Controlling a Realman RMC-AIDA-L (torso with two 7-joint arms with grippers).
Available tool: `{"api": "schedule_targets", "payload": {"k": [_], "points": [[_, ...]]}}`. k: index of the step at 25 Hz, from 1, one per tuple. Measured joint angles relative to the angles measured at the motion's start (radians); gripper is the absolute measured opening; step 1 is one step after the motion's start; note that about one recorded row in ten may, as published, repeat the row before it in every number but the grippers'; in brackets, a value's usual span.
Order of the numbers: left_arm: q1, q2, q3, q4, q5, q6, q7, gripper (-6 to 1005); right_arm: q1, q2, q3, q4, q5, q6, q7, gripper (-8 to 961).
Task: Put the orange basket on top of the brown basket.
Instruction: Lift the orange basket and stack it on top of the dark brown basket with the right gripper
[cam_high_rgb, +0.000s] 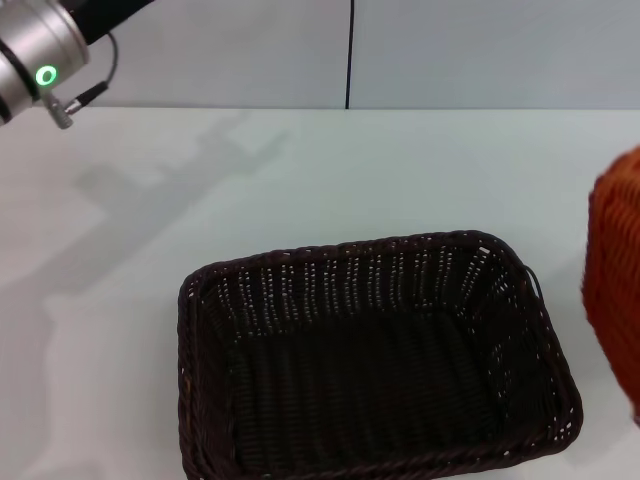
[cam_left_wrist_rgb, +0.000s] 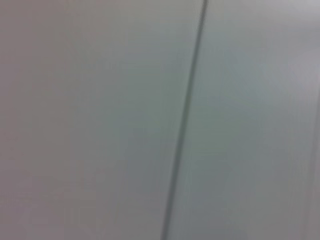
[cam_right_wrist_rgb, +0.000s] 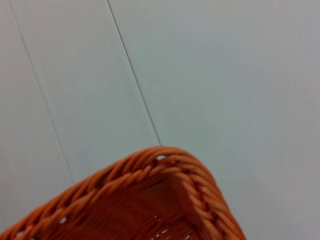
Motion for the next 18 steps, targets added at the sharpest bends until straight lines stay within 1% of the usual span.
{"api": "schedule_targets", "payload": {"k": [1, 3, 4, 5, 8, 9, 10, 12, 13, 14, 15, 16, 17, 18], "points": [[0.001, 0.000, -0.016, 0.012, -0.010, 0.000, 0.014, 844, 0.003, 0.012, -0.001, 0.016, 0.028, -0.001, 0.002, 131], [0.002, 0.001, -0.061, 0.046, -0.040, -0.001, 0.035, 844, 0.009, 0.052, 0.000, 0.043, 0.090, -0.004, 0.003, 130], [0.002, 0.001, -0.061, 0.046, -0.040, -0.001, 0.035, 844, 0.011, 0.080, 0.001, 0.048, 0.113, -0.003, 0.004, 130], [0.002, 0.001, -0.061, 0.046, -0.040, -0.001, 0.035, 844, 0.012, 0.103, 0.003, 0.049, 0.129, 0.000, 0.004, 130], [0.002, 0.001, -0.061, 0.046, -0.040, -0.001, 0.035, 844, 0.009, 0.187, 0.010, 0.049, 0.166, 0.022, -0.004, 130], [0.003, 0.001, -0.087, 0.059, -0.048, -0.003, 0.040, 844, 0.007, 0.209, 0.011, 0.048, 0.172, 0.031, -0.006, 130], [0.003, 0.001, -0.087, 0.059, -0.048, -0.003, 0.040, 844, 0.006, 0.233, 0.011, 0.048, 0.174, 0.039, -0.009, 130], [0.003, 0.001, -0.087, 0.059, -0.048, -0.003, 0.040, 844, 0.005, 0.267, 0.008, 0.061, 0.174, 0.044, -0.017, 130], [0.002, 0.004, -0.101, 0.084, -0.048, 0.005, 0.064, 844, 0.004, 0.280, 0.006, 0.081, 0.173, 0.041, -0.023, 131], [-0.004, 0.004, -0.104, 0.091, -0.048, 0.008, 0.074, 844, 0.000, 0.300, -0.001, 0.127, 0.170, 0.031, -0.036, 131], [-0.004, 0.004, -0.104, 0.091, -0.048, 0.008, 0.074, 844, 0.000, 0.300, -0.001, 0.127, 0.170, 0.031, -0.036, 131], [-0.004, 0.004, -0.104, 0.091, -0.048, 0.008, 0.074, 844, -0.006, 0.320, -0.015, 0.177, 0.164, 0.025, -0.055, 131], [-0.004, 0.004, -0.104, 0.091, -0.048, 0.008, 0.074, 844, -0.006, 0.320, -0.015, 0.177, 0.164, 0.025, -0.055, 131], [-0.004, 0.004, -0.104, 0.091, -0.048, 0.008, 0.074, 844, -0.009, 0.328, -0.021, 0.193, 0.162, 0.024, -0.062, 131]]}}
